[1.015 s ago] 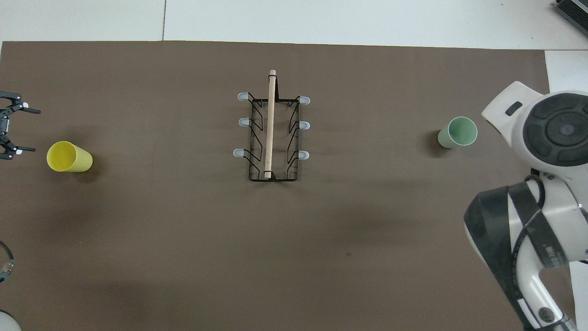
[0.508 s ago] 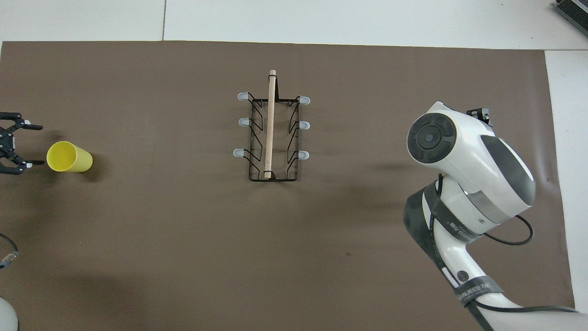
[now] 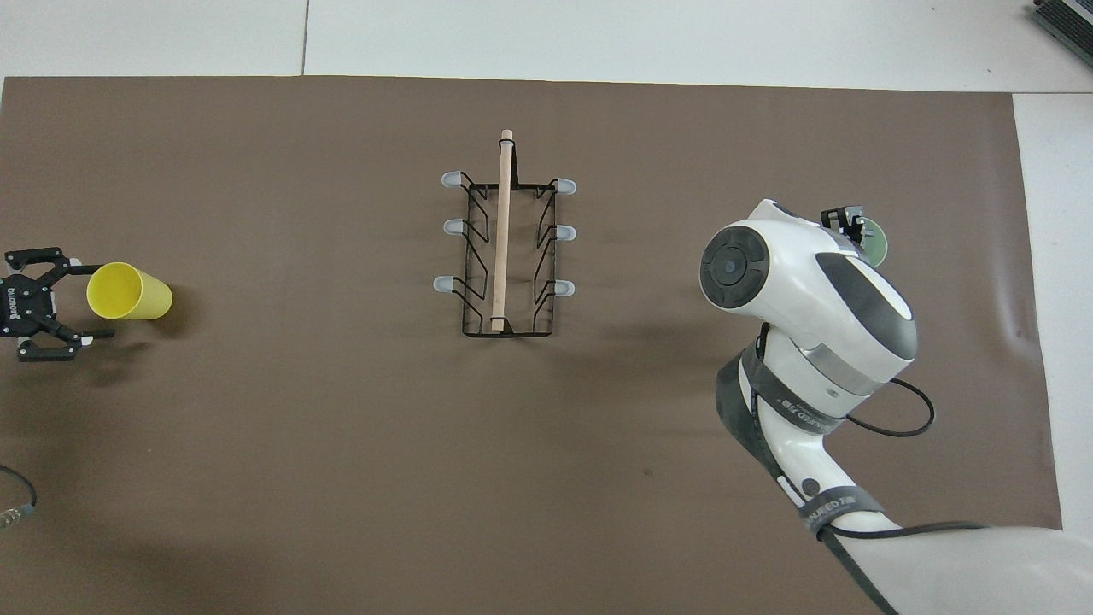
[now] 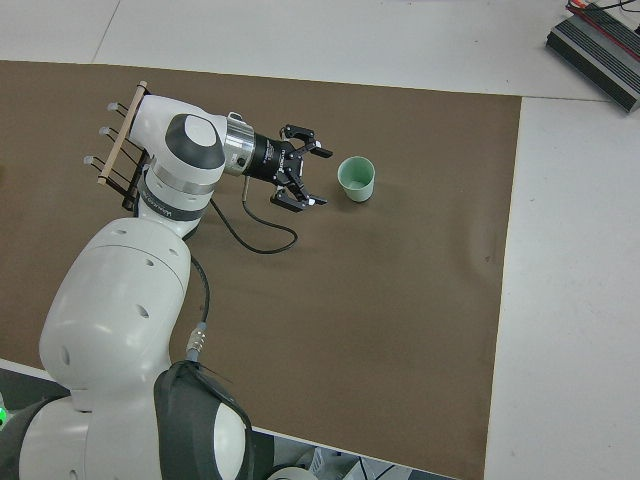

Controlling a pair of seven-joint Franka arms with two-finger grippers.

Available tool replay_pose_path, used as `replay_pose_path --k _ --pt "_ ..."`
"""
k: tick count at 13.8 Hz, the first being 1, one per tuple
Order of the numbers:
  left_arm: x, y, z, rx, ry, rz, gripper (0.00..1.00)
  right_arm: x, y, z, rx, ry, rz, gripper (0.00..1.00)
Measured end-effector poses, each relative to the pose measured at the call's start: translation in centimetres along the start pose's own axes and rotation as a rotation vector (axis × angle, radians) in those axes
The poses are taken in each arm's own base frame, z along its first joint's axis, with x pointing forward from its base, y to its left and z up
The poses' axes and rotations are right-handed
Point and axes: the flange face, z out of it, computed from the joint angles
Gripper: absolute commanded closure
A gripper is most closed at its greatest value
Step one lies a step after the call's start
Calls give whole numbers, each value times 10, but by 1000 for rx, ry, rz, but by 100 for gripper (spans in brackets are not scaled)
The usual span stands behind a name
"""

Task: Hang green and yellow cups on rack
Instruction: 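Grasp the yellow cup with the left gripper while the right gripper reaches the green cup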

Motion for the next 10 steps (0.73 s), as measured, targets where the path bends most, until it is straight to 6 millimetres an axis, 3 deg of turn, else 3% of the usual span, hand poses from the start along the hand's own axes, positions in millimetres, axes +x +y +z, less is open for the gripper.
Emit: replay_pose_path --k 5,10 --pt "-1 -12 0 -49 -13 -18 0 51 -5 25 4 -49 23 0" --pt "5 -10 16 -104 34 -42 0 76 -1 38 -74 -55 -18 0"
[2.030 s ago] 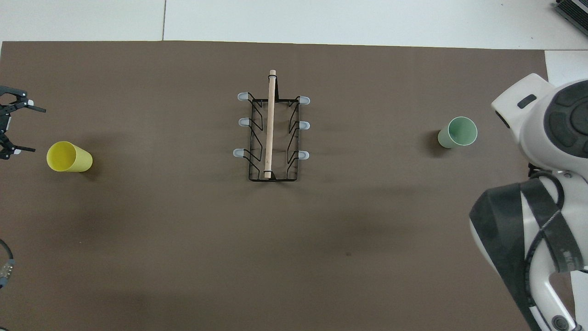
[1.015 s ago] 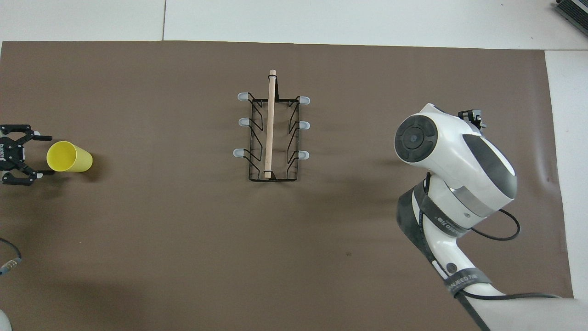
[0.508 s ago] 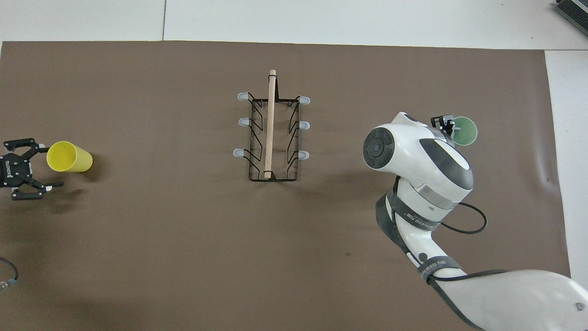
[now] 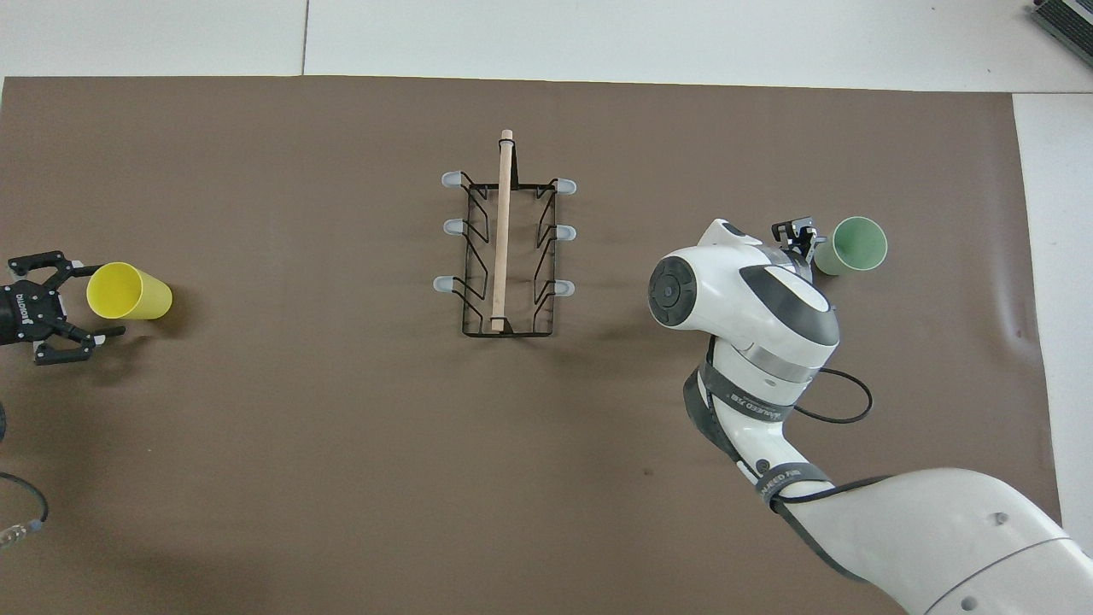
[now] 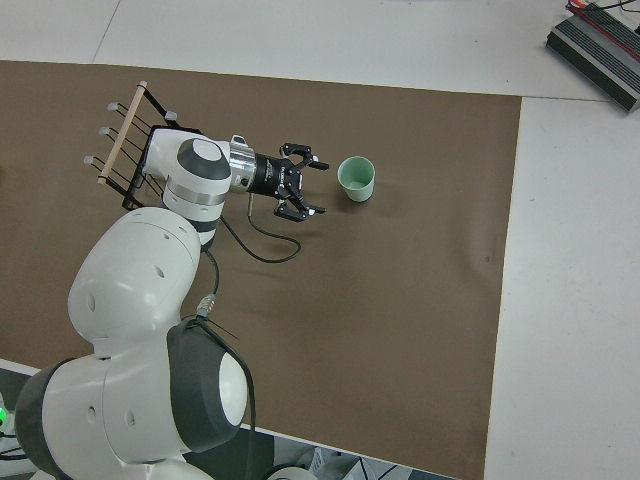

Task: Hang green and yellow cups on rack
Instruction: 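Grasp the yellow cup with the left gripper while the right gripper reaches the green cup, then lift the yellow cup with the left gripper while the right gripper grasps the green cup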

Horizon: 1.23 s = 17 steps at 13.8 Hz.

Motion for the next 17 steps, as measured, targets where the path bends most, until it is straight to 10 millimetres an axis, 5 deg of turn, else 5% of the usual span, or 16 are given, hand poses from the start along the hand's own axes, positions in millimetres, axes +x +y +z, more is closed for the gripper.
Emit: replay_pose_path --k 3,8,10,11,14,17 --pt "-5 -9 26 2 -50 -27 0 14 -3 10 -21 -14 -41 0" --pt "-24 -4 39 -20 -91 0 1 22 -4 25 -71 12 -74 0" --pt "-29 -3 43 -22 -80 9 20 23 -8 37 -85 8 -78 0" --pt "-29 -2 44 -28 -70 10 54 26 -10 42 -92 -3 -85 0" --pt "-40 4 57 -45 -17 37 98 31 -15 56 -126 -34 -112 0" --pt "-66 16 63 -78 22 86 100 27 -18 70 -150 -47 -141 0"
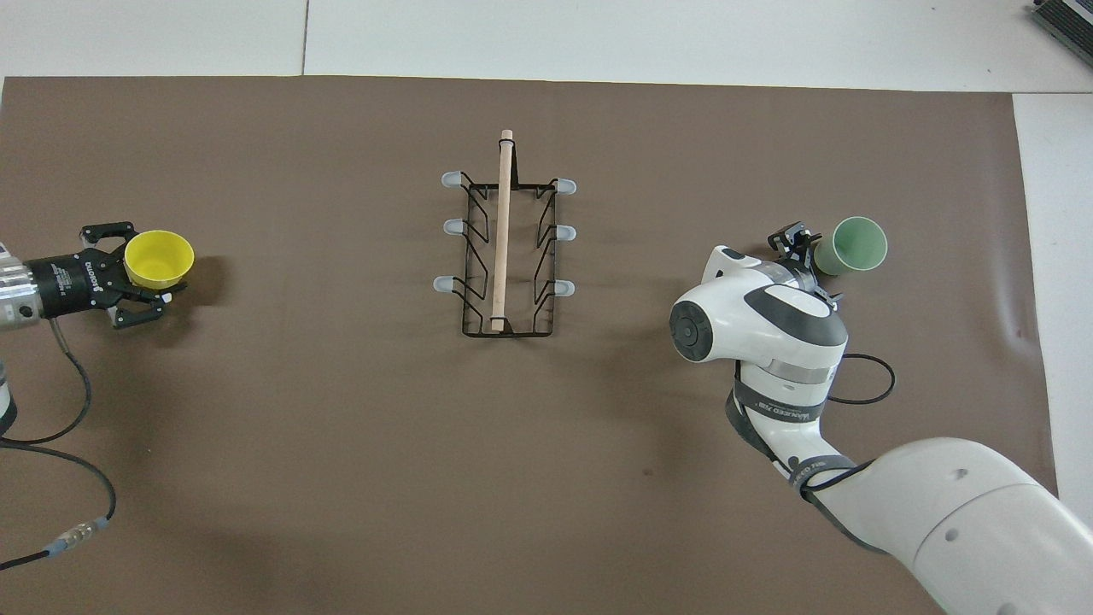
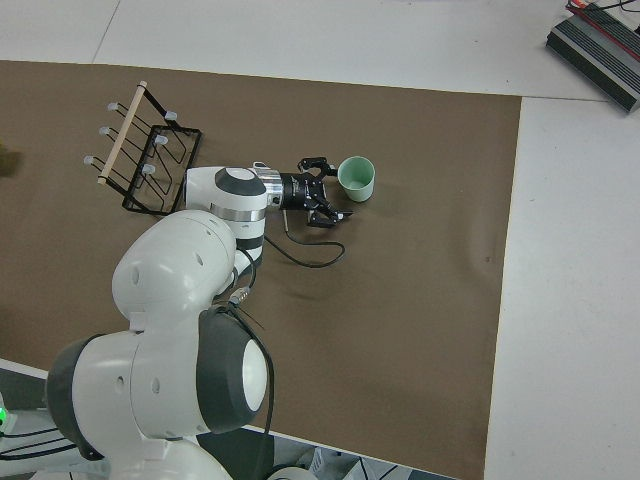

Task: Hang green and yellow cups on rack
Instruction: 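Lift the yellow cup with the left gripper while the right gripper grasps the green cup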

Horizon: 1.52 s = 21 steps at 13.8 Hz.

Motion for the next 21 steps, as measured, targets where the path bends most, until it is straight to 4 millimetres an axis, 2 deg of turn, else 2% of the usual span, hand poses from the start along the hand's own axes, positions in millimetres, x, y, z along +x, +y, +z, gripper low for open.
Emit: replay_pose_path --k 3,6,10,14,15,16,17,19,21 --pt "-42 29 -25 -56 -14 40 100 -4 -4 10 -36 -38 -42 0" --pt "-100 43 -49 -73 -19 132 100 -12 -9 26 -68 -61 -76 0" --pt "-192 40 -62 27 62 364 100 -20 -19 47 -86 -68 -98 0" --pt "-277 18 -56 147 166 594 100 -21 -21 52 -98 -60 -104 0" --pt "-295 11 -50 179 200 651 100 -20 -21 52 -100 -59 -105 40" --pt "-313 5 -46 203 230 703 100 -20 -21 52 -101 -58 -107 72" --pt "-330 -1 -42 211 260 748 100 -20 -21 52 -105 -61 -110 90" --pt "-359 -16 -28 209 332 837 100 -20 -22 52 -110 -65 -117 100" --pt "-384 -37 -5 206 430 926 100 -20 -22 52 -110 -65 -118 100"
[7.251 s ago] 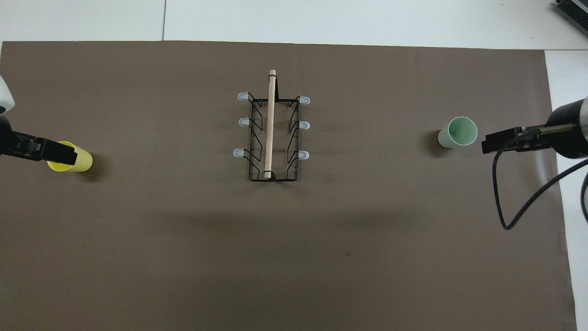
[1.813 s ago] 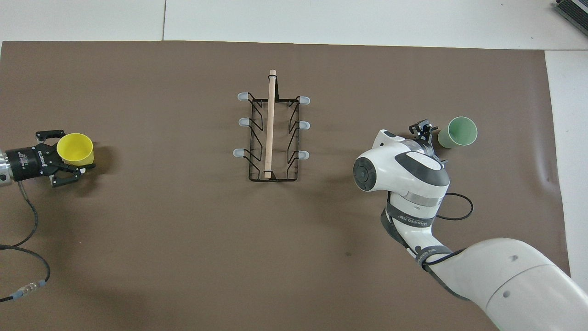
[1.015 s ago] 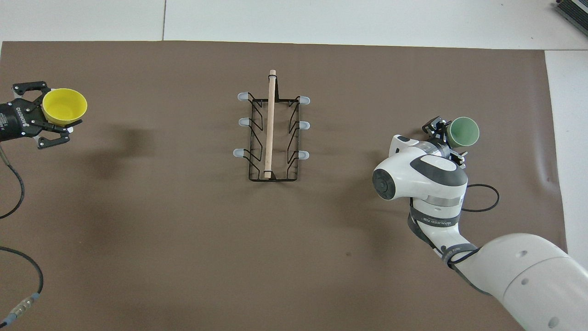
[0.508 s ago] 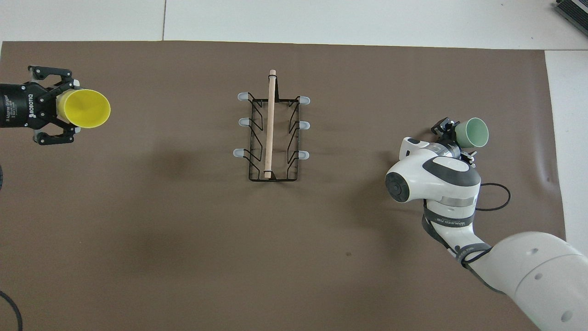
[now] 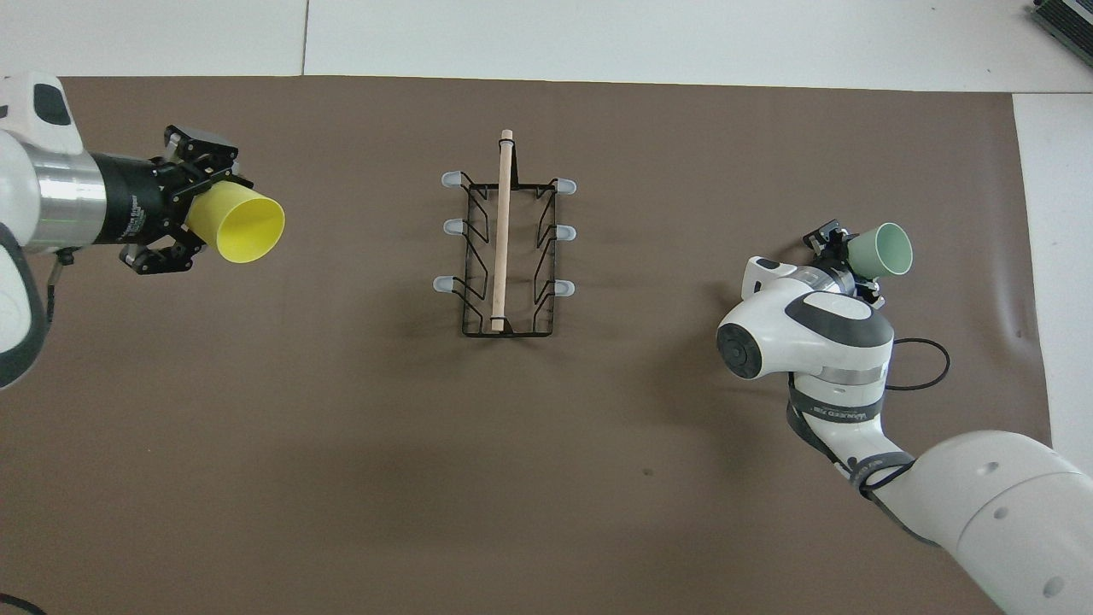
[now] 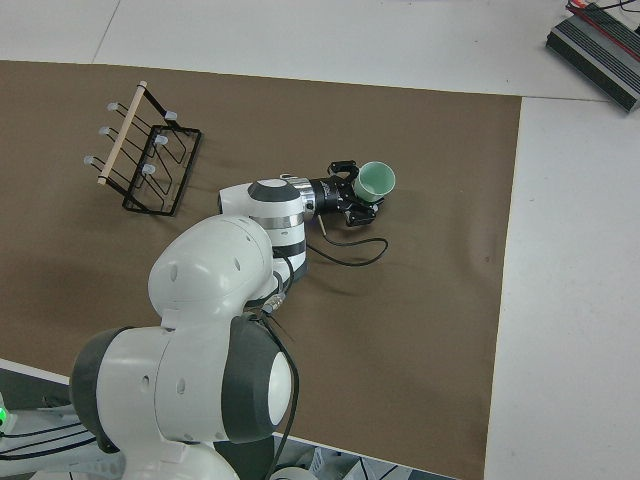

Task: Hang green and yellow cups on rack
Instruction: 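Lift the yellow cup with the left gripper while the right gripper grasps the green cup, then carry the yellow cup onto a rack peg while the right gripper lifts the green cup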

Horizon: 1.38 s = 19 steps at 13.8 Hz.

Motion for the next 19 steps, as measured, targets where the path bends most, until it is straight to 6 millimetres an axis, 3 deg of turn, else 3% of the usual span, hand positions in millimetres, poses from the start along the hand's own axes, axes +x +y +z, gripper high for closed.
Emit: replay_pose_path --k 4,6,9,12,15,19 --pt "-72 20 32 -5 202 98 100 -2 4 -2 7 9 12 100" --pt "-101 21 50 4 311 171 100 -15 16 -12 77 87 60 100" --pt "-143 22 73 31 424 356 100 -68 48 -53 176 282 206 100" --pt "-182 15 96 2 447 504 100 -117 54 -85 225 405 345 100" --pt "-205 4 118 -44 430 591 100 -137 53 -104 287 560 494 100" --pt "-207 5 117 -87 426 606 100 -150 54 -117 387 815 711 100"
